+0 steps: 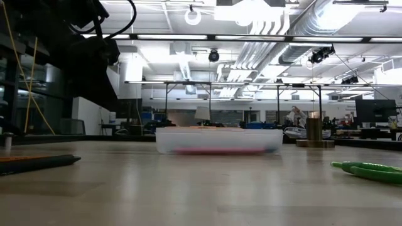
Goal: Pick & place school supplies into a supply box
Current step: Put the blue pen into the container
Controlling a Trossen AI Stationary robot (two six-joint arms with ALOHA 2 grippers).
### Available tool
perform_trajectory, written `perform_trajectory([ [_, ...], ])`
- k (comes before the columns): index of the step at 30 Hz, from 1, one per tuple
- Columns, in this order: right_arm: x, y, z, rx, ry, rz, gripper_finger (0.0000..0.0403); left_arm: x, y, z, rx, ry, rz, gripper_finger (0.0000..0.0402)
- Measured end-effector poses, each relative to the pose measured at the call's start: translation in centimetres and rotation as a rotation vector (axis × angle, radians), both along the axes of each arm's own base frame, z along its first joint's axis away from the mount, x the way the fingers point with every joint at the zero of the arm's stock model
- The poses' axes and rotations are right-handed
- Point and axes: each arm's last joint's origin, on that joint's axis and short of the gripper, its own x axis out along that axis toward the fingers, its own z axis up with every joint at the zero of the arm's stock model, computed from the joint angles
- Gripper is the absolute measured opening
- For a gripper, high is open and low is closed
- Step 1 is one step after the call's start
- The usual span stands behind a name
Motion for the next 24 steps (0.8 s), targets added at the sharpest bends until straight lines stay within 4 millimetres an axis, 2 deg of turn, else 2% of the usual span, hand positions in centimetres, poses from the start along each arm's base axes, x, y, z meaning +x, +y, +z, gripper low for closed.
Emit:
perform_trajectory([
  [8,-1.9,3.0,-6.1,-0.082,0.203,0.087,0.0047,0.0,-0.1,0.0,-0.031,-0.004,-0.003,0.0232],
  [15,-4.6,5.7,-10.3,-0.040,0.341,0.250,0.0051,0.0,-0.1,0.0,-0.039,-0.006,0.005,0.0232],
  [19,-5.9,6.9,-11.9,-0.017,0.378,0.333,0.0052,0.0,-0.1,0.0,-0.050,-0.009,0.016,0.0232],
  [24,-6.7,7.9,-12.7,-0.004,0.366,0.379,0.0052,0.0,-0.2,0.0,-0.077,-0.010,0.003,0.0232],
])
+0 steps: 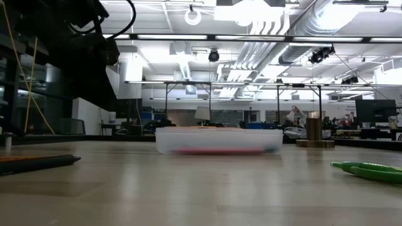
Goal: Pick & place school supplies into a supply box
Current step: Put the blue pen into the container
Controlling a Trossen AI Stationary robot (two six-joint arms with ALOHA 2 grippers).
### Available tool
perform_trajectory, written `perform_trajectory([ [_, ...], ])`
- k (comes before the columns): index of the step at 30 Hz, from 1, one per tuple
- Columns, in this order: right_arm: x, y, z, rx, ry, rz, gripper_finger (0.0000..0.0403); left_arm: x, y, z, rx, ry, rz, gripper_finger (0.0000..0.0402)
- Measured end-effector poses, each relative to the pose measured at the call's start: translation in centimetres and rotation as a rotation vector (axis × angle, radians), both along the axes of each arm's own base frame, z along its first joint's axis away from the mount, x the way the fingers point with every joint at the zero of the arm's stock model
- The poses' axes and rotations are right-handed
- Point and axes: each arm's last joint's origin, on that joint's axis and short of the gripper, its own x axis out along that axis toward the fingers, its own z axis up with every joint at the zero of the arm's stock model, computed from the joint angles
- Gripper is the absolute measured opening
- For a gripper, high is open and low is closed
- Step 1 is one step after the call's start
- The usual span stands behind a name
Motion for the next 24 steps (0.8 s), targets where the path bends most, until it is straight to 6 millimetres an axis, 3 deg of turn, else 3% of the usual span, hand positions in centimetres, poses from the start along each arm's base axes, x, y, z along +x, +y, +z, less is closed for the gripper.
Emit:
perform_trajectory([
  [15,-0.2,0.9,-2.4,0.053,-0.068,0.031,0.0051,0.1,0.0,0.1,-0.002,-0.010,-0.004,0.0232],
  [24,-0.5,0.6,-3.8,0.047,-0.064,0.031,0.0047,1.1,0.2,1.3,0.116,-0.162,0.010,0.0232],
])
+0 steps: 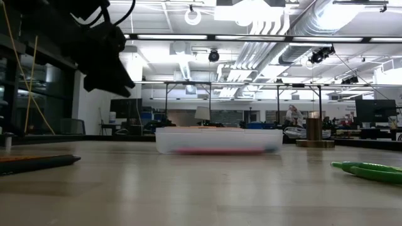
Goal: Pick & place school supplies into a supply box
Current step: Put the blue pen into the container
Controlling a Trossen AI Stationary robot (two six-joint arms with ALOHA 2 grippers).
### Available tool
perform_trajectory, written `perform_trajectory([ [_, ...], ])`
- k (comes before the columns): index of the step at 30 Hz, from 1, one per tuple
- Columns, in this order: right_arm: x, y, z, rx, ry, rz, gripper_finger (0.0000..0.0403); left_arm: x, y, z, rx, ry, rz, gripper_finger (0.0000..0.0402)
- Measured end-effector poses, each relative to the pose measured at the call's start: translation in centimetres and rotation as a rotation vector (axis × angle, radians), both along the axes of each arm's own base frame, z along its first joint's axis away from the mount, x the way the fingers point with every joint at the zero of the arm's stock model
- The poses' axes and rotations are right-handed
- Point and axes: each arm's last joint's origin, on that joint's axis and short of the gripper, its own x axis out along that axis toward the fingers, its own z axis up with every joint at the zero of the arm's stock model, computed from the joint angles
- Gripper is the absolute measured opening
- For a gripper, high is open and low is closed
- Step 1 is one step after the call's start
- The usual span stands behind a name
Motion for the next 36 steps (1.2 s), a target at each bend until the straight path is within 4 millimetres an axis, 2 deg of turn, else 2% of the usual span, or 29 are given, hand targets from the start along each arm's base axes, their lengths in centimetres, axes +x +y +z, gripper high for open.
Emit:
perform_trajectory([
  [8,-0.3,-0.4,-1.0,-0.024,0.017,-0.019,0.0049,0.5,-0.1,0.6,0.068,-0.071,0.000,0.0232],
  [14,-0.3,-0.4,-1.2,-0.019,0.007,-0.030,0.0047,0.4,-1.7,1.0,0.166,-0.101,0.056,0.0232],
  [19,-0.3,-0.4,-1.2,-0.020,0.004,-0.027,0.0052,0.1,-2.9,0.9,0.171,-0.109,0.039,0.0232],
  [28,-0.3,-0.3,-1.2,-0.014,0.007,-0.031,0.0049,-2.5,-2.7,-0.1,0.086,-0.273,-0.039,0.0232],
  [36,-0.2,-0.4,-1.2,-0.017,0.008,-0.047,0.0056,-5.3,-2.2,-0.9,0.097,-0.370,-0.063,0.0232],
])
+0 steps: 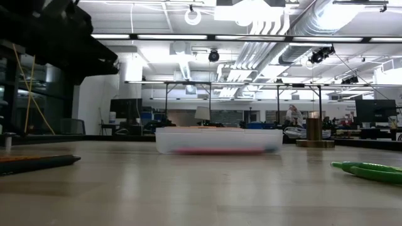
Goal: Pick & place school supplies into a supply box
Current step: Put the blue pen into the container
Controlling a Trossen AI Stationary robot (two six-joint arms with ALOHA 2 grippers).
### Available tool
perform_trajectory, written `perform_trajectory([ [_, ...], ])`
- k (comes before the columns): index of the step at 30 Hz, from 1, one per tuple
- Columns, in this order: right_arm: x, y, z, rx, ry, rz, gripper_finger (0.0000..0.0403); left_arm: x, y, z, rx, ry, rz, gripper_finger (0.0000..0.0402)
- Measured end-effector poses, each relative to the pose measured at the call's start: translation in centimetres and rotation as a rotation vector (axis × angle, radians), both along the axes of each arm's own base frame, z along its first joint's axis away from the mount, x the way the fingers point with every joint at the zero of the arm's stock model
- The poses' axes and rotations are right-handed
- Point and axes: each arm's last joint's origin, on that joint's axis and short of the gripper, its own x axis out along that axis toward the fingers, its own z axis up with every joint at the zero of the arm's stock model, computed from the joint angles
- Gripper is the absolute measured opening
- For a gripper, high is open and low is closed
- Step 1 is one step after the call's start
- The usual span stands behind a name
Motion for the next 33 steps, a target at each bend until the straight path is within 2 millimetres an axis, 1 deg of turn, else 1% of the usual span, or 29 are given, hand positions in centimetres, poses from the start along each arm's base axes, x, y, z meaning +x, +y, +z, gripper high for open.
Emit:
perform_trajectory([
  [7,0.0,0.0,0.0,0.003,0.008,0.016,0.0064,-1.9,0.2,-0.9,-0.015,-0.097,-0.046,0.0232],
  [14,0.1,0.0,0.0,0.017,-0.008,0.057,0.0065,-2.8,0.3,-2.1,-0.030,-0.137,-0.074,0.0232],
  [16,0.1,0.1,-0.3,0.038,-0.009,0.057,0.0066,-2.9,0.4,-2.3,-0.035,-0.138,-0.073,0.0232],
  [20,-0.4,-0.1,-1.6,0.078,0.049,0.040,0.0071,-3.1,0.3,-2.7,-0.043,-0.145,-0.098,0.0232],
  [22,-0.7,-0.4,-2.0,0.071,0.068,0.039,0.0073,-3.1,0.3,-2.9,-0.049,-0.146,-0.102,0.0232],
  [26,-0.6,-0.7,-2.3,0.049,0.049,0.042,0.0074,-3.2,0.3,-3.2,-0.078,-0.131,-0.097,0.0232],
  [33,-0.3,-0.4,-2.3,0.070,-0.001,0.079,0.0077,-3.2,0.3,-3.4,-0.090,-0.119,-0.096,0.0232],
])
